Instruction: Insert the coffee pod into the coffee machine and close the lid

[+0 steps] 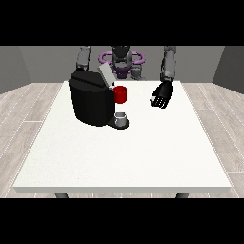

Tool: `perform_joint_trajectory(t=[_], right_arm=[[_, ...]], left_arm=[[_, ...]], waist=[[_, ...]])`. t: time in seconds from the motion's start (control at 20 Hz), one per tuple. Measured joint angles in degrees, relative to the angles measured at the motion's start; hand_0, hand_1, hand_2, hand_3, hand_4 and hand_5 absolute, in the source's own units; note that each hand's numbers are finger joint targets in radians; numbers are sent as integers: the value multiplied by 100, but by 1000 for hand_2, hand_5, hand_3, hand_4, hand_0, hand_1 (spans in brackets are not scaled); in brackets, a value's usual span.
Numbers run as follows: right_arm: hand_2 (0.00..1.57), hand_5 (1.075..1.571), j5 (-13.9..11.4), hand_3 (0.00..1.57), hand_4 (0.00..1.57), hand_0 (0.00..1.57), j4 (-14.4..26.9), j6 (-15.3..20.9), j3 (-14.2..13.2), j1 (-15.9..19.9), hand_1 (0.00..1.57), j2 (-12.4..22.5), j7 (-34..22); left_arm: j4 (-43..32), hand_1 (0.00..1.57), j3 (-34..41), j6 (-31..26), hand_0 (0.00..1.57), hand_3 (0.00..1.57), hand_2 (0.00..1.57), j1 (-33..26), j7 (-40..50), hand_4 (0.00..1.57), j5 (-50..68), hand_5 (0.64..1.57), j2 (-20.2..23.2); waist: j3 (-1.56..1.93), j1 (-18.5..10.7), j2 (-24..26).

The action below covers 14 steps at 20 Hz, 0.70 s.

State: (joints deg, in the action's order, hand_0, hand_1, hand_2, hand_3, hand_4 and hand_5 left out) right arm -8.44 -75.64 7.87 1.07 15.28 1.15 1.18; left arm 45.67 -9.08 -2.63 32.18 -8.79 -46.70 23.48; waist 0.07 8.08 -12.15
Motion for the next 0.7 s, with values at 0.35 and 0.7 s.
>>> perform_joint_trajectory(t=[0.35,0.7], right_arm=[[0,1571,47,0,0,0,262,-18,-76,-75,0,-18,131],[0,1571,-224,0,0,0,491,239,-69,-210,0,22,48]], left_arm=[[-480,1190,113,44,1190,1216,1287,239,-231,506,-284,1571,-132],[-466,1447,425,-282,1447,1354,1431,476,-640,530,67,1571,-302]], waist=[[-1,-18,134],[-7,-134,397]])
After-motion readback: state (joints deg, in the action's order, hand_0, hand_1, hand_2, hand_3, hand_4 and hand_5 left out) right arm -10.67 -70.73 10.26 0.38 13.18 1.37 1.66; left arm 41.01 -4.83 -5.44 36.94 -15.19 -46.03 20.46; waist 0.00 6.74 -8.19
